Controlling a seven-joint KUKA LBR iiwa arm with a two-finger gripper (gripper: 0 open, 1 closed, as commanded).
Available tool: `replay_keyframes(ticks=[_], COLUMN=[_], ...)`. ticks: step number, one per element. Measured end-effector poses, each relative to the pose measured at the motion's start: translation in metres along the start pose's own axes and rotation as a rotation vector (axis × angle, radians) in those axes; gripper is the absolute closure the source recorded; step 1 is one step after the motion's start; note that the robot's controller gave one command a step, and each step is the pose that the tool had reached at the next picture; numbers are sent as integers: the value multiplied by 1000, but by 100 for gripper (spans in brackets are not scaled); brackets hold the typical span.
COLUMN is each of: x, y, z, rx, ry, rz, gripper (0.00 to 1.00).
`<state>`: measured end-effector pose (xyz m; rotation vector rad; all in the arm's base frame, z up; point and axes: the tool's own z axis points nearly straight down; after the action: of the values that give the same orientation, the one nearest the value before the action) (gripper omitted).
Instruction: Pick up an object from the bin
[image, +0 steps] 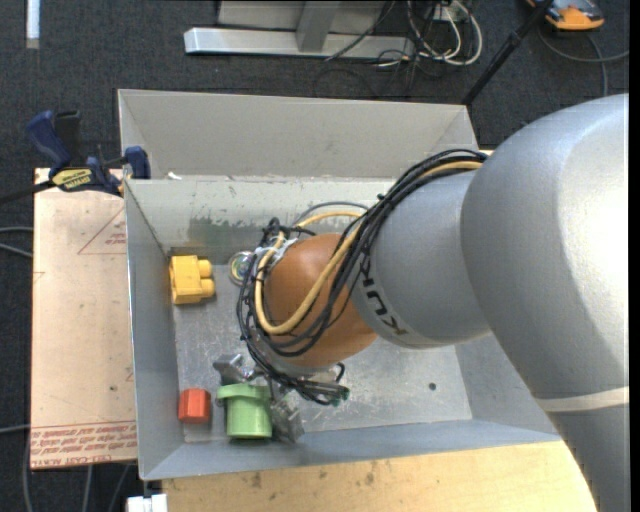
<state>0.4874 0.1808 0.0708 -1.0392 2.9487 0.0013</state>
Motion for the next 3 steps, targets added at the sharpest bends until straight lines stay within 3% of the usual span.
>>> replay_keyframes(ticks=[1, 2, 3], x=[6, 2, 0], y=[-2, -6, -6], z=[-2, -6, -39], rx=[1, 8, -4], ry=[-5, -19, 8], rz=[-90, -87, -84], gripper=[0, 100, 100])
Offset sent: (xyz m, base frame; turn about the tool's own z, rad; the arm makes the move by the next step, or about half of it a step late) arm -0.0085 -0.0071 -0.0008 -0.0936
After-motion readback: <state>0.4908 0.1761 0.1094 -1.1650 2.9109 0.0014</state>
